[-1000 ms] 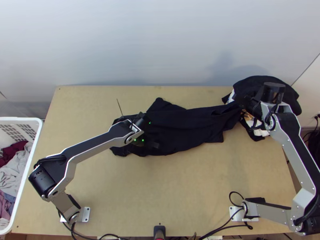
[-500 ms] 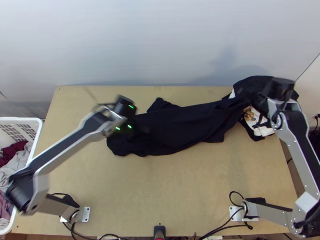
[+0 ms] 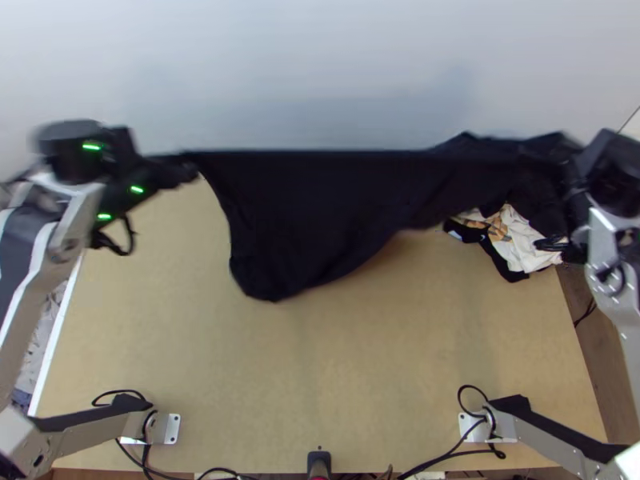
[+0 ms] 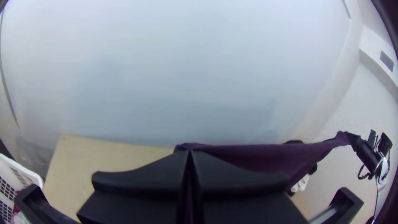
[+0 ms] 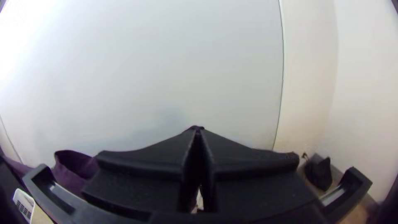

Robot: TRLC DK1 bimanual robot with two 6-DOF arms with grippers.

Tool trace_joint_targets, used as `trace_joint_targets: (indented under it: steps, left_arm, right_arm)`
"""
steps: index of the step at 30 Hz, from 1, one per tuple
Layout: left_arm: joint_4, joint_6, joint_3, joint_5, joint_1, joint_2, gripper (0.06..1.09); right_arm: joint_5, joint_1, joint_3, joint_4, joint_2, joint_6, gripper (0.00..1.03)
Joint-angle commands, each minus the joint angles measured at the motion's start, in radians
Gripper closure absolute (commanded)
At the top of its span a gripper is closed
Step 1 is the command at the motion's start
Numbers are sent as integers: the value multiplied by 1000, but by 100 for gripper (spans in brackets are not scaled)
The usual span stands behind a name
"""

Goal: Fold the t-shirt

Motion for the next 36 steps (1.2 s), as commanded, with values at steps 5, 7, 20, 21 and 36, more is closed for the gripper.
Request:
trace_joint_targets:
  steps: [5, 7, 20, 21, 36]
  left_arm:
    - [-4, 42, 349, -123, 10, -91, 105]
    - [-21, 48, 356, -127, -27, -131, 105]
    - [-280, 96, 371, -84, -147, -321, 105]
    - [-289, 97, 388, -84, -147, -322, 105]
    - [-294, 84, 198, -57, -144, -312, 105]
  right_arm:
    - [257, 184, 116, 228, -156, -404, 100]
    - [276, 186, 116, 249, -188, -436, 100]
    - [291, 244, 153, 75, -366, -522, 100]
    - [291, 246, 165, 41, -376, -501, 100]
    - [184, 356, 69, -241, -368, -176, 100]
